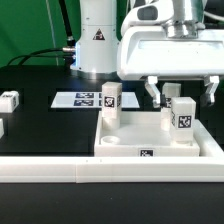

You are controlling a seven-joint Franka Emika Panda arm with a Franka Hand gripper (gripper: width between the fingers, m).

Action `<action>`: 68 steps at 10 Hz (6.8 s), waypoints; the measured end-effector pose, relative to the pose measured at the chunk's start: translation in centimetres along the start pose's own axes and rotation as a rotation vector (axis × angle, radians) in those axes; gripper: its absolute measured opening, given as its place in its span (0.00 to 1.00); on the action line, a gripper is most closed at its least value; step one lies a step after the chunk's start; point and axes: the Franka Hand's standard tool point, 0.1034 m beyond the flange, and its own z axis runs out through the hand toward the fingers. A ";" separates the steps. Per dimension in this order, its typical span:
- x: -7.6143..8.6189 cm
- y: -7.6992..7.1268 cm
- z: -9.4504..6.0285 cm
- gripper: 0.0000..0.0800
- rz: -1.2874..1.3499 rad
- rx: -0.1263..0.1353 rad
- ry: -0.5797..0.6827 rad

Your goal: Assemble square table

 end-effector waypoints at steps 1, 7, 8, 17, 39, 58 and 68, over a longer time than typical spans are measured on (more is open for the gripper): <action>0.1 0.1 -0.1 0.81 0.001 0.000 0.002; 0.4 0.5 1.3 0.81 0.044 0.028 -0.275; 0.5 0.5 1.3 0.81 0.065 0.034 -0.332; 0.0 0.8 1.4 0.48 0.091 0.048 -0.502; -0.2 -0.9 1.5 0.60 1.291 -0.266 -0.465; 0.0 -0.9 1.9 0.49 0.031 0.027 -0.475; 0.0 -0.8 1.9 0.36 0.473 -0.077 -0.472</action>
Offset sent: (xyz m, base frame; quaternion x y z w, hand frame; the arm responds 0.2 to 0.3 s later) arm 0.0000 0.0000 0.0000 0.0000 0.0000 0.0000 1.0000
